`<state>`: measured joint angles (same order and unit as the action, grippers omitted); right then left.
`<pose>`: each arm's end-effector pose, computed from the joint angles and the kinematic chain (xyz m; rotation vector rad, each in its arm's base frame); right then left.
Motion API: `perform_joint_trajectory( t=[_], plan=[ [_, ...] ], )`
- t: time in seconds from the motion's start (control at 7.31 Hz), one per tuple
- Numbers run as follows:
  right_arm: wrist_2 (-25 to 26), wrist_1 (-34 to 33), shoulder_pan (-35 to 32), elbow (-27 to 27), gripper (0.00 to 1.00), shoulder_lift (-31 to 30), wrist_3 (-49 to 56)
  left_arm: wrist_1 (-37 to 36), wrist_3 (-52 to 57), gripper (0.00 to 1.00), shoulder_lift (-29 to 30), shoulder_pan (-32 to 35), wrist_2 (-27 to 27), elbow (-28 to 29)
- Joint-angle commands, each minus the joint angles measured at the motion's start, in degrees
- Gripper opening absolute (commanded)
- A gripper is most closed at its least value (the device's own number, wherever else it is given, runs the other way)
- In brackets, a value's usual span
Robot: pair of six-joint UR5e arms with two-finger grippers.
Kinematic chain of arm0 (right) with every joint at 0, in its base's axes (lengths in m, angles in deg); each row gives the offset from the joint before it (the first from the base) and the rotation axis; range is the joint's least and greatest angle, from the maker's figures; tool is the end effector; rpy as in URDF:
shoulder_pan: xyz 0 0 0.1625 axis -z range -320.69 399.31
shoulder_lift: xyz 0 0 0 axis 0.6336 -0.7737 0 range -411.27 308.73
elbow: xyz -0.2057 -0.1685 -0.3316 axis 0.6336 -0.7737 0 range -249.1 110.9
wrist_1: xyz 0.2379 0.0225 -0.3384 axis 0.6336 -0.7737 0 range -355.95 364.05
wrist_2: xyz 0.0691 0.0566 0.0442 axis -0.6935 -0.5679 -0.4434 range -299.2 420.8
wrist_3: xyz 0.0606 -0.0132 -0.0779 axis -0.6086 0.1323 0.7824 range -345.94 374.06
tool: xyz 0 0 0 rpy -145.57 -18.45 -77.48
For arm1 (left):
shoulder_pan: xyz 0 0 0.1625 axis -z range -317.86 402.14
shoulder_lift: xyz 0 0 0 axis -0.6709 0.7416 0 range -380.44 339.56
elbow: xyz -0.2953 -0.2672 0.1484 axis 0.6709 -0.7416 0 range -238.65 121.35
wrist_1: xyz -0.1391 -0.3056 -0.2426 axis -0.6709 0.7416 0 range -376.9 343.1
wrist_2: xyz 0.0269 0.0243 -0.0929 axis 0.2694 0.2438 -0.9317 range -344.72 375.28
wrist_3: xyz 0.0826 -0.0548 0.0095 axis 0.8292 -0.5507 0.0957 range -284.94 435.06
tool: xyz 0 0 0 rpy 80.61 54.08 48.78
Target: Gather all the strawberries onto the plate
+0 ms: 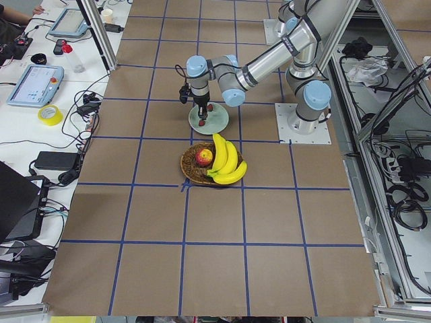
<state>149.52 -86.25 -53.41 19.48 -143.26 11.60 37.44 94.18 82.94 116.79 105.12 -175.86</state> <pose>0.1583 -0.4757 0.5177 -0.0083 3.1148 -0.0992 0.0000 -0.5050 0.2130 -0.1021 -3.1093 -0.1268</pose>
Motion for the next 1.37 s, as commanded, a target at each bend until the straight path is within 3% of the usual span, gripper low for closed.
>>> perform_joint_trajectory(
  t=[0.0,0.14,0.41,0.82,0.96,1.23],
  plan=[
    [0.0,-0.1,0.0,0.2,1.0,0.1,0.0,0.1,-4.7,1.0,-1.7,0.7,-0.4,0.3],
    [0.0,-0.1,0.0,0.1,1.0,0.0,0.0,1.9,-5.8,1.0,-4.0,1.4,0.1,2.3],
    [0.0,-0.1,0.0,0.2,1.0,0.1,0.0,15.5,-11.1,1.0,-9.0,5.6,0.0,10.2],
    [0.0,-0.1,0.0,0.0,1.0,0.0,0.1,33.0,-20.8,1.0,-11.5,17.4,2.3,31.2],
    [0.0,-0.1,0.0,0.0,1.0,0.0,0.1,34.2,-23.0,1.0,-12.4,19.9,2.4,34.2],
    [0.0,0.0,0.0,0.0,1.0,0.0,0.2,34.3,-25.9,1.0,-13.2,20.7,2.4,33.8]
  ],
)
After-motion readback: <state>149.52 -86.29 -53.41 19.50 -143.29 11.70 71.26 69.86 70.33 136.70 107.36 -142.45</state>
